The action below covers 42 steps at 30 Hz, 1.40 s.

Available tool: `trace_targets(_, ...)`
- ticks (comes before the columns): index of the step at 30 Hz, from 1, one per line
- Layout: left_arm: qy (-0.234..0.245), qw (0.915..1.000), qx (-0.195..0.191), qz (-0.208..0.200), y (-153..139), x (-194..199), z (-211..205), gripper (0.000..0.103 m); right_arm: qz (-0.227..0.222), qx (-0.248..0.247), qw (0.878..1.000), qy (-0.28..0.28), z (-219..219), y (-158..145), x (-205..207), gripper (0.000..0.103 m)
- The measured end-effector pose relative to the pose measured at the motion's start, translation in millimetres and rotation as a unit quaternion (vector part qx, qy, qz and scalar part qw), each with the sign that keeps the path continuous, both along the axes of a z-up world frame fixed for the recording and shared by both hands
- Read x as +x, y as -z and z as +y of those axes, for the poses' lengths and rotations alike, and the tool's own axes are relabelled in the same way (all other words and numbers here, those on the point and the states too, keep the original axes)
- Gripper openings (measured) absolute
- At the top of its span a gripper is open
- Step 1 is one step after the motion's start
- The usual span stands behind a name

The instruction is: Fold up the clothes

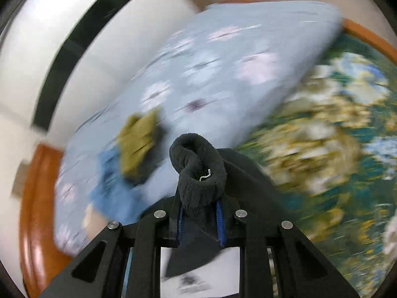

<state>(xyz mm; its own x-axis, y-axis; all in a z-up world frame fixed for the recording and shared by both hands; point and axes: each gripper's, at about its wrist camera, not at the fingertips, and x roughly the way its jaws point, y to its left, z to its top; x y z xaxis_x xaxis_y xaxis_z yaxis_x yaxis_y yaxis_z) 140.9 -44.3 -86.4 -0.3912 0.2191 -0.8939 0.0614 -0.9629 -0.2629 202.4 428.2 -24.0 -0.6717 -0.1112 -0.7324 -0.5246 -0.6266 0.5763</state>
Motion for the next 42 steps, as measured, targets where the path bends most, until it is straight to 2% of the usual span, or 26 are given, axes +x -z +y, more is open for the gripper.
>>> trace_targets(4, -0.017, 0.9998, 0.0, 0.006, -1, 16, -34, 0.103, 0.023, -0.015, 0.995, -0.091, -88, -10, -48, 0.022)
trace_targets(10, -0.077, 0.9969, 0.015, 0.0, 7, 37, -98, 0.103, -0.003, -0.038, 0.978, -0.204, -214, 24, -104, 0.022)
trace_targets(15, -0.121, 0.9921, 0.027, -0.019, 30, 65, -136, 0.103, -0.073, -0.008, 0.961, -0.267, -290, 91, -137, 0.022)
trace_targets(19, -0.143, 0.9883, 0.04, -0.034, 46, 81, -154, 0.103, -0.127, 0.005, 0.949, -0.288, -326, 133, -147, 0.022)
trace_targets(24, -0.148, 0.9864, 0.045, -0.054, 64, 90, -163, 0.103, -0.164, 0.036, 0.936, -0.308, -351, 159, -150, 0.022)
trace_targets(28, -0.147, 0.9858, 0.05, -0.063, 72, 90, -163, 0.103, -0.178, 0.057, 0.931, -0.314, -362, 170, -152, 0.026)
trace_targets(30, -0.141, 0.9864, 0.051, -0.067, 75, 86, -161, 0.103, -0.178, 0.061, 0.931, -0.313, -363, 170, -151, 0.032)
trace_targets(34, -0.129, 0.9879, 0.05, -0.07, 77, 77, -153, 0.103, -0.156, 0.029, 0.929, -0.333, -361, 159, -146, 0.05)
trace_targets(36, -0.124, 0.9885, 0.05, -0.071, 78, 70, -146, 0.103, -0.142, 0.022, 0.928, -0.343, -359, 150, -145, 0.05)
trace_targets(40, -0.099, 0.9912, 0.052, -0.07, 81, 49, -122, 0.103, -0.104, -0.006, 0.947, -0.305, -314, 122, -133, 0.05)
trace_targets(42, -0.084, 0.9924, 0.056, -0.071, 83, 35, -105, 0.103, -0.106, 0.01, 0.958, -0.268, -273, 115, -122, 0.051)
